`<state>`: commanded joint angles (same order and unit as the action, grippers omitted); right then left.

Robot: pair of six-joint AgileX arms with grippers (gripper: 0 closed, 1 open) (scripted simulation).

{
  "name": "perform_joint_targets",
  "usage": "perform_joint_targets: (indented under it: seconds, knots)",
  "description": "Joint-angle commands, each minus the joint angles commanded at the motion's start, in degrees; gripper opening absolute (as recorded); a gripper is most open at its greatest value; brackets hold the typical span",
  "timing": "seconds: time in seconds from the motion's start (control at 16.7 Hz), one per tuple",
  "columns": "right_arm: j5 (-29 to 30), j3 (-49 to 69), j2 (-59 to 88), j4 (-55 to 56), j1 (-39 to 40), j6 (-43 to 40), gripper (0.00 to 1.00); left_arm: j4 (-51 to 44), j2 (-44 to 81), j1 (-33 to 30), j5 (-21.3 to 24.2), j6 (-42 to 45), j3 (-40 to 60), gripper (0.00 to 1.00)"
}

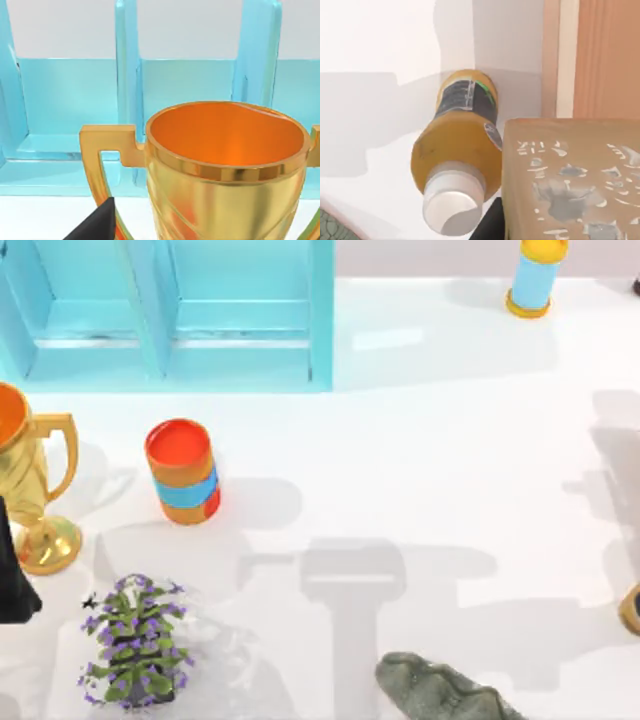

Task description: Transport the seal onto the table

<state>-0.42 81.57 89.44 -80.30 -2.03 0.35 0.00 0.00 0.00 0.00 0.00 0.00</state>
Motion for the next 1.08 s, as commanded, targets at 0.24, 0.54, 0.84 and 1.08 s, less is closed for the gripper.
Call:
perform_joint_targets:
  seconds: [0.24,0.54,0.84,1.08]
  knots:
    - [0.5,-0.8,-1.3,-2.1,2.1,0.1,0.0,0.0,0.0,0.0,0.0,0.0,0.0,1.0]
    - [0.5,1.0,-0.8,-2.2,1.8,0.5,0.0,0.0,0.0,0.0,0.0,0.0,0.0,1.0]
    - [1.1,14.1,2.5,-1.3,3.0,2.5,0.0,0.0,0.0,0.0,0.0,0.0,0.0,1.0]
    - [1.2,26.8,9.5,1.2,6.7,6.2,0.0,0.0,0.0,0.0,0.0,0.0,0.0,1.0]
